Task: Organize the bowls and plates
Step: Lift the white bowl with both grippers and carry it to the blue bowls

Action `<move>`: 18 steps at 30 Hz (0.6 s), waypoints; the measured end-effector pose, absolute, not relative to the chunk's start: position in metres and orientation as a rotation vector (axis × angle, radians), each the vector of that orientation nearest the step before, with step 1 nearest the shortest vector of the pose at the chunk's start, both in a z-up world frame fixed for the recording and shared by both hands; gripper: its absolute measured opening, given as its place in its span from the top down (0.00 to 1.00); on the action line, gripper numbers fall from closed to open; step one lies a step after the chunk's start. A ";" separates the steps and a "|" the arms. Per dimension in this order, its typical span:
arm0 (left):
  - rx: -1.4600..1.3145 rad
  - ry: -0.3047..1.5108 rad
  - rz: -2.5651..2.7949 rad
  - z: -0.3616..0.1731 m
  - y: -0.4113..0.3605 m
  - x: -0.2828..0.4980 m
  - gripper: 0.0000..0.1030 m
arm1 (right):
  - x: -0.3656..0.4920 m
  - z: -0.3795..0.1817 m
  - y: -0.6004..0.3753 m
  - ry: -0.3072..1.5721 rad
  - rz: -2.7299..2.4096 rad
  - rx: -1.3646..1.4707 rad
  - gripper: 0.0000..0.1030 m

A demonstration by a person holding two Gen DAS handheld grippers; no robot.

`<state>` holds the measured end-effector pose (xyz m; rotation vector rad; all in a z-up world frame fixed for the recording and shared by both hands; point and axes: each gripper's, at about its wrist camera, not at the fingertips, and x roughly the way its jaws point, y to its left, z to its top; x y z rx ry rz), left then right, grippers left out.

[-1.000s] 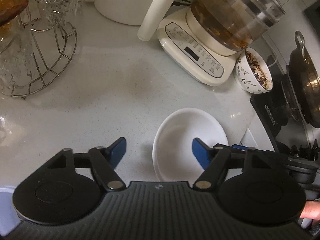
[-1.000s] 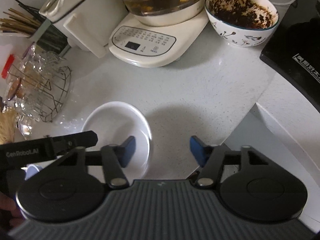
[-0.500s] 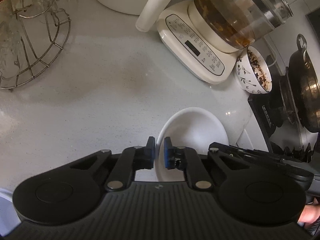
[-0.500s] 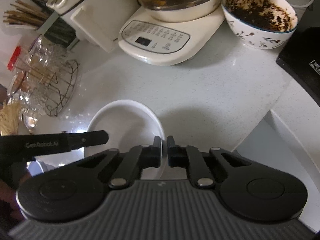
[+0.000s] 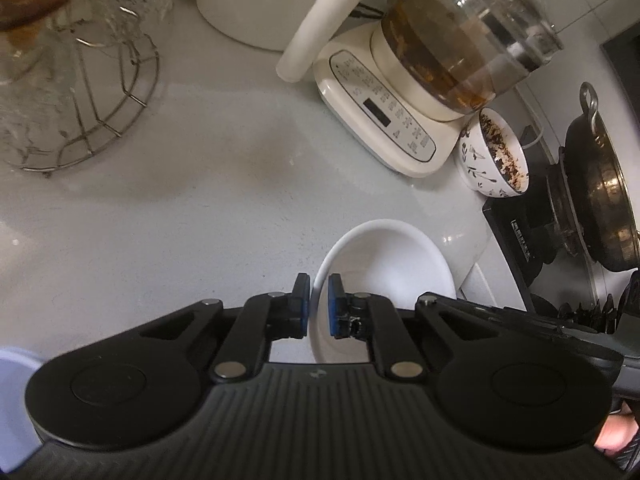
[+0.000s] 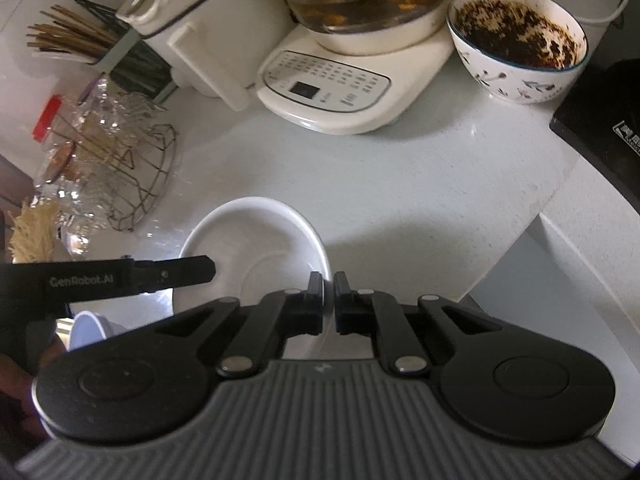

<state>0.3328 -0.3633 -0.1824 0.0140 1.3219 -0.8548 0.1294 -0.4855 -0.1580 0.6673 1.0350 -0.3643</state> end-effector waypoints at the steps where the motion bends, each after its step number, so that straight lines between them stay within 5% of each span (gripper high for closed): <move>1: 0.014 1.315 -0.853 -0.178 -0.361 0.332 0.89 | 0.130 -0.154 -0.484 1.031 -0.361 0.664 0.92; 18: -0.009 1.200 -0.854 -0.114 -0.333 0.324 0.89 | 0.136 -0.106 -0.473 0.977 -0.321 0.694 0.92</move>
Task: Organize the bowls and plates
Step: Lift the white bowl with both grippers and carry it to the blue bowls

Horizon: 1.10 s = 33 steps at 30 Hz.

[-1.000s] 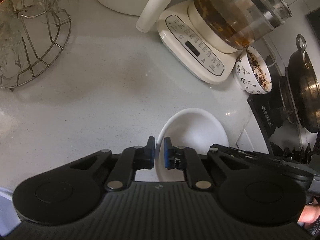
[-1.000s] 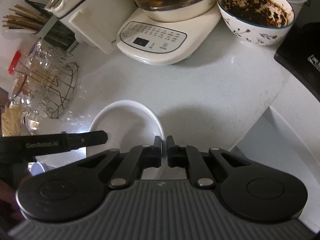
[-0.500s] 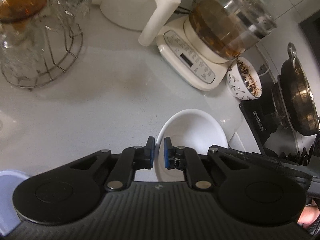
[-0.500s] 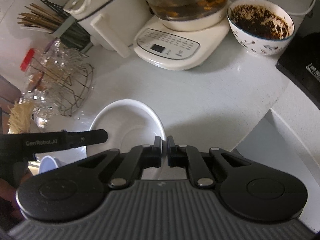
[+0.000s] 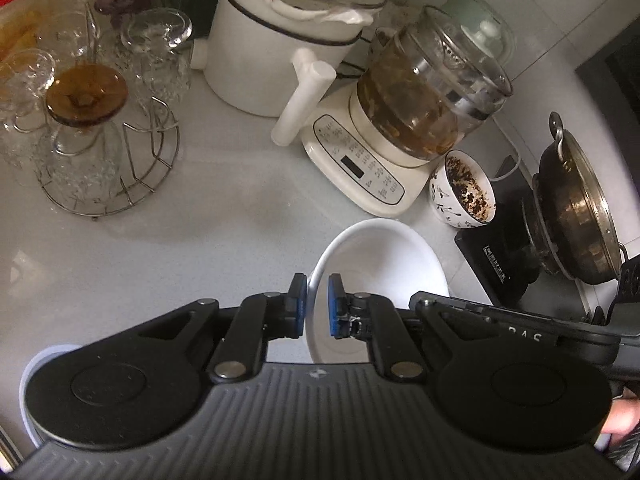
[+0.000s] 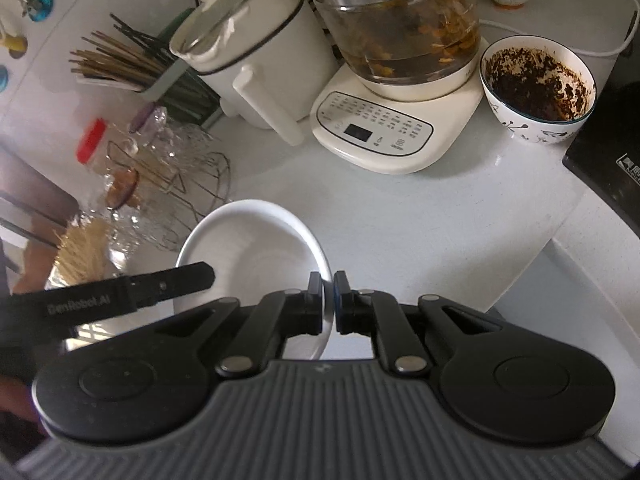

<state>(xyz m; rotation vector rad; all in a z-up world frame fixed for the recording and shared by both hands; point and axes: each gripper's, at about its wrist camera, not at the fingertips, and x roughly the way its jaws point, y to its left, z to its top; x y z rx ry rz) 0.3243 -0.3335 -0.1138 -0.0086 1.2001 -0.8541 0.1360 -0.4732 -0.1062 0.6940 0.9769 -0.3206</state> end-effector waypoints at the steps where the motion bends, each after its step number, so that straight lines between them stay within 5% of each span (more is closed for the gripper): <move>1: -0.012 1.197 -0.852 -0.112 -0.331 0.324 0.89 | 0.136 -0.105 -0.471 0.976 -0.318 0.688 0.92; 33: -0.131 1.060 -0.710 -0.069 -0.223 0.322 0.88 | 0.173 -0.057 -0.398 0.899 -0.100 0.522 0.92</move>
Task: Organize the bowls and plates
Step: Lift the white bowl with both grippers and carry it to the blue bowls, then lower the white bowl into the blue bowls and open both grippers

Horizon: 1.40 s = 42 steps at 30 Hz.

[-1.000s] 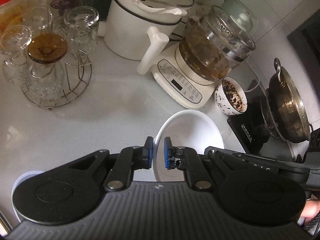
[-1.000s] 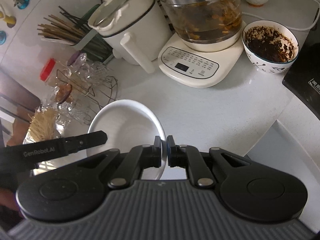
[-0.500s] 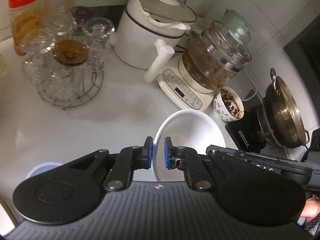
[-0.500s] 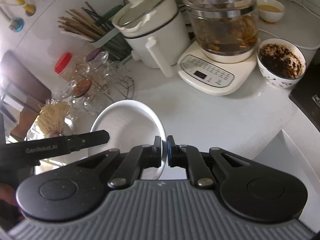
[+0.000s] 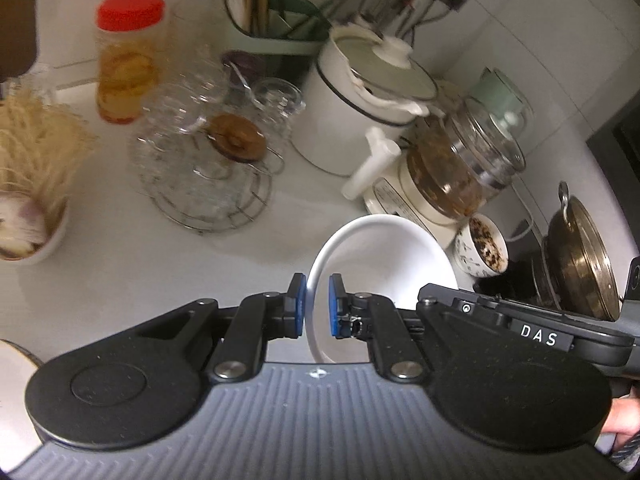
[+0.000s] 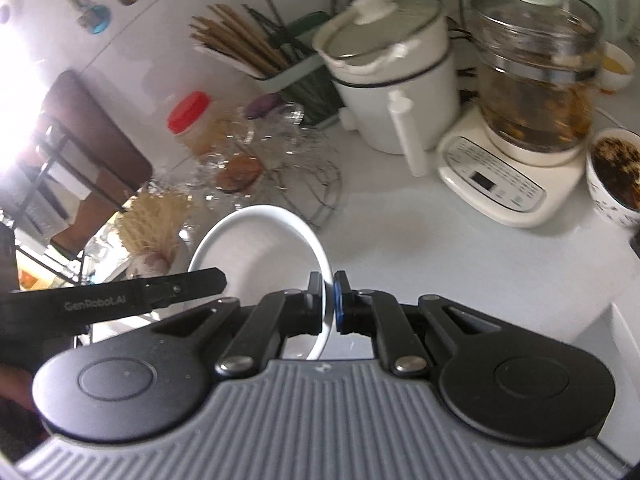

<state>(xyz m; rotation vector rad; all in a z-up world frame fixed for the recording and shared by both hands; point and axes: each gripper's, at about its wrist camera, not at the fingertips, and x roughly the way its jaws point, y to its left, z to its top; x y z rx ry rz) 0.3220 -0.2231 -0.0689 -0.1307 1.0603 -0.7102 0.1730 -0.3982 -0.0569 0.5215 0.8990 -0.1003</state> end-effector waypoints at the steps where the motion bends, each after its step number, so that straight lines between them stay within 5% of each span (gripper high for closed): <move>1: -0.137 1.053 -0.700 -0.067 -0.218 0.322 0.88 | 0.176 -0.056 -0.394 0.897 -0.086 0.516 0.92; 19: -0.227 1.043 -0.436 -0.081 -0.131 0.307 0.84 | 0.216 -0.073 -0.323 1.024 0.149 0.396 0.92; 42: -0.263 1.200 -0.295 -0.148 -0.116 0.306 0.83 | 0.233 -0.128 -0.318 1.198 0.146 0.464 0.89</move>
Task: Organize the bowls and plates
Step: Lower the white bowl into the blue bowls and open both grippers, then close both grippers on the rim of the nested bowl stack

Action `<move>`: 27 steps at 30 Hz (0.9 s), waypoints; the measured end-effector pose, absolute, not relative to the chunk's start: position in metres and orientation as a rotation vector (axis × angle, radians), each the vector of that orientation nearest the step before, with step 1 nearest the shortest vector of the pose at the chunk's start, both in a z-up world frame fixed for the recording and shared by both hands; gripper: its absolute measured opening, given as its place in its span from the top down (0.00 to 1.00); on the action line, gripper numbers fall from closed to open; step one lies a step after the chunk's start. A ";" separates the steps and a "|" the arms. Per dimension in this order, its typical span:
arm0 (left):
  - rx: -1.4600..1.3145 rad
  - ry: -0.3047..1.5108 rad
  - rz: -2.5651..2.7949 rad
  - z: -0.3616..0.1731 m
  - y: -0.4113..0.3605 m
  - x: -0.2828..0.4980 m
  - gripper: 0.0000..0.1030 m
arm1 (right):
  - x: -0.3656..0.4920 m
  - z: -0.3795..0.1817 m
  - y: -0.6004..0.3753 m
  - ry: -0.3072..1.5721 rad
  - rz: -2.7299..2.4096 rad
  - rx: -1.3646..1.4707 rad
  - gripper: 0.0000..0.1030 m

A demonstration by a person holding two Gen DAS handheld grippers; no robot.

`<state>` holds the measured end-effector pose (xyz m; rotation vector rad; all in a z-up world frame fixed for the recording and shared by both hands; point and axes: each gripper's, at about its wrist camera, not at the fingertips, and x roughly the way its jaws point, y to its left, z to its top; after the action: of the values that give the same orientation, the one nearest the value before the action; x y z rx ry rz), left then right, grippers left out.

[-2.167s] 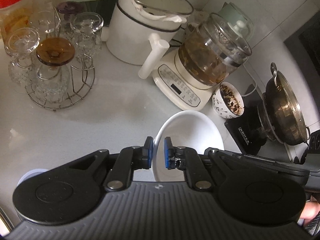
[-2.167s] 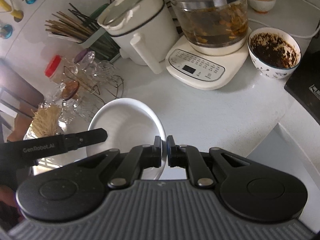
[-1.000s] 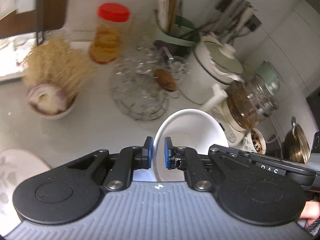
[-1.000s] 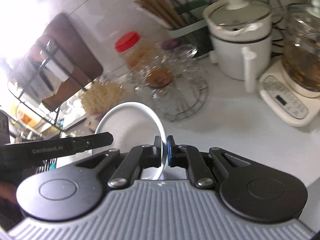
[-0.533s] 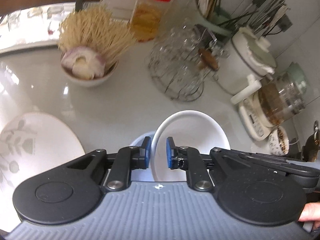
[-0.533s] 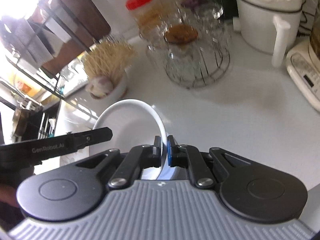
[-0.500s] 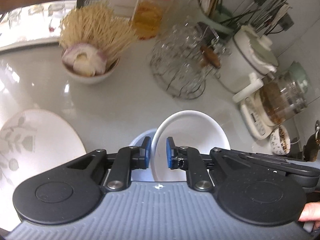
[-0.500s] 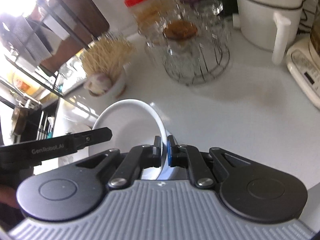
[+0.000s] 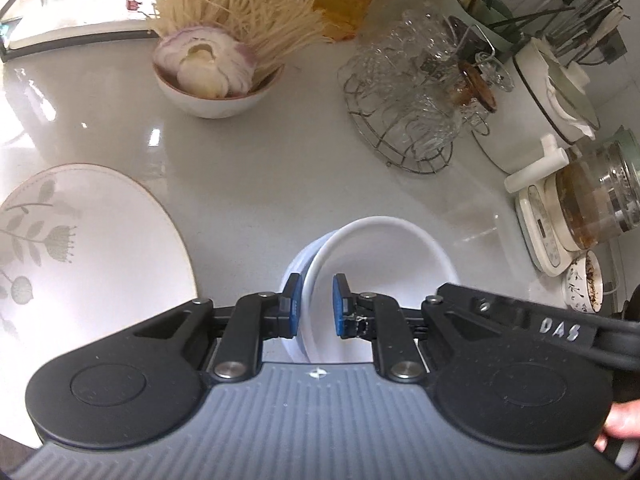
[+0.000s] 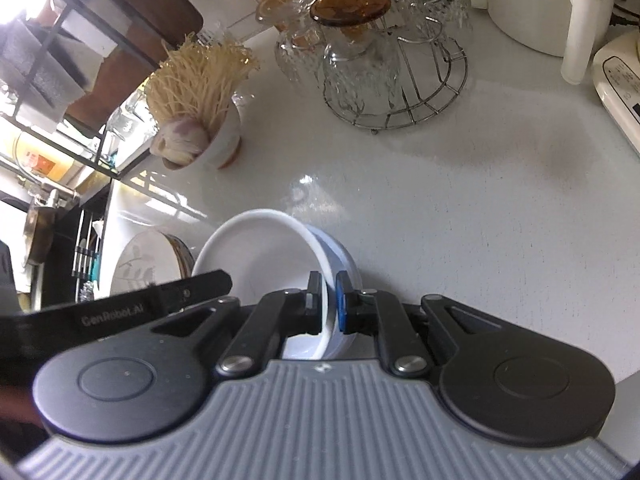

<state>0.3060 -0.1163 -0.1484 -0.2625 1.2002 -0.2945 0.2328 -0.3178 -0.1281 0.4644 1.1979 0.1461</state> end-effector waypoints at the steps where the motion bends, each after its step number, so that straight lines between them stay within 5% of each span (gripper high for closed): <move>1: -0.263 1.198 -0.285 -0.148 -0.114 0.306 0.77 | 0.234 -0.127 -0.319 1.195 0.146 0.461 0.89; 4: -0.269 1.192 -0.256 -0.147 -0.107 0.306 0.49 | 0.237 -0.126 -0.325 1.188 0.134 0.443 0.85; 7: -0.277 1.179 -0.263 -0.146 -0.102 0.306 0.49 | 0.237 -0.127 -0.332 1.177 0.119 0.467 0.45; 18: -0.253 1.205 -0.317 -0.169 -0.122 0.298 0.50 | 0.245 -0.175 -0.328 1.301 0.164 0.608 0.46; 27: -0.243 1.254 -0.270 -0.191 -0.130 0.295 0.51 | 0.247 -0.200 -0.325 1.393 0.197 0.618 0.73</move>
<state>0.2948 -0.1304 -0.1912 -0.2435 1.2538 -0.2702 0.2467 -0.3255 -0.2002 0.6178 1.3932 0.1972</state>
